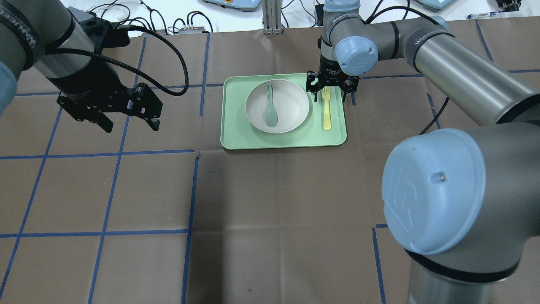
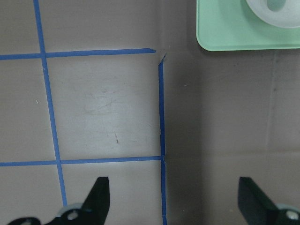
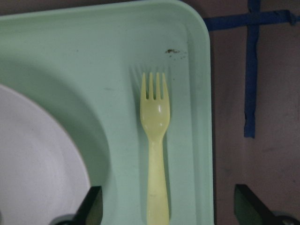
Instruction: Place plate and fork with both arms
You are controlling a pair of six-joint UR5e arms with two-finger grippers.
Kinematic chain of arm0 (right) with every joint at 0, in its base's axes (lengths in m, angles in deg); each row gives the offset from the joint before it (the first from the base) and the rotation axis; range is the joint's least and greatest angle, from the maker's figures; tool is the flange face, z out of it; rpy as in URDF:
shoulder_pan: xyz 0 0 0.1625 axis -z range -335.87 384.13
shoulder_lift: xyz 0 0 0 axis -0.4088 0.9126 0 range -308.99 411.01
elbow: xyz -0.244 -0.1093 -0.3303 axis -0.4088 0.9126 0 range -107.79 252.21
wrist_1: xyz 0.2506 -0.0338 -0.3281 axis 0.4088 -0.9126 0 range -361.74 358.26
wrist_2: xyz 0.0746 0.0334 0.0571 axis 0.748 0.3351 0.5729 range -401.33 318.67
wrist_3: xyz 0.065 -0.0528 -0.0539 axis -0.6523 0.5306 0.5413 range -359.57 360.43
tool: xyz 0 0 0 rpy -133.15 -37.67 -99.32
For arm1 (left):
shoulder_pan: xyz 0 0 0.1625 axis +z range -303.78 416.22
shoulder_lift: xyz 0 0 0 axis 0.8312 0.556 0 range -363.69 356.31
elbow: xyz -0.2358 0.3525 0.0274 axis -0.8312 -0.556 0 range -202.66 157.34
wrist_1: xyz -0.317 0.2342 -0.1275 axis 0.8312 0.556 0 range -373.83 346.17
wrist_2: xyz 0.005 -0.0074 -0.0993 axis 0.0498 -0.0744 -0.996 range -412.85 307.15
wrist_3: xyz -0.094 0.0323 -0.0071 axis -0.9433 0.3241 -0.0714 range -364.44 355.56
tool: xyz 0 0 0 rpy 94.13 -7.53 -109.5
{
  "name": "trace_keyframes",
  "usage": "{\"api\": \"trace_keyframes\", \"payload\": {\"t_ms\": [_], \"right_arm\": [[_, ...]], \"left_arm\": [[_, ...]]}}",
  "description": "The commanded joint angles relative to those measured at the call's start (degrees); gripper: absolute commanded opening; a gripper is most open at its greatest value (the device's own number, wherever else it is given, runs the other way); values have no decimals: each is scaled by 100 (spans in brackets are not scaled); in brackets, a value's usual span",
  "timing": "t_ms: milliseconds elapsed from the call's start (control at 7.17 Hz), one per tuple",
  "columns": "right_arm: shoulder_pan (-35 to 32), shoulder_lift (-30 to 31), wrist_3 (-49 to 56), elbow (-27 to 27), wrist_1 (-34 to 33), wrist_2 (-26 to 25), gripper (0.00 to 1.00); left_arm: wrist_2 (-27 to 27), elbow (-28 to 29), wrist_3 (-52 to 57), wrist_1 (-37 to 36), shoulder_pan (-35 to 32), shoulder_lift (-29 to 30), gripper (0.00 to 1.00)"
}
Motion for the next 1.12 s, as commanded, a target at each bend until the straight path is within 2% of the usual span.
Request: {"api": "trace_keyframes", "payload": {"t_ms": [0,279,558,697,976], "right_arm": [[108,747,336,-60,618,-1,100],[458,1624,846,-349,1251,8,100],[767,2566,1086,-779,1875,25,100],[716,2953,1034,-851,2183,60,100],[724,3298,1060,-1157,2344,69,100]], "left_arm": [[1,-45,-12,2,-2,14,99],[19,-307,6,-7,7,-3,99],[36,-257,6,2,7,-56,100],[28,-169,14,19,7,-12,100],[-16,-168,23,19,94,-143,100]]}}
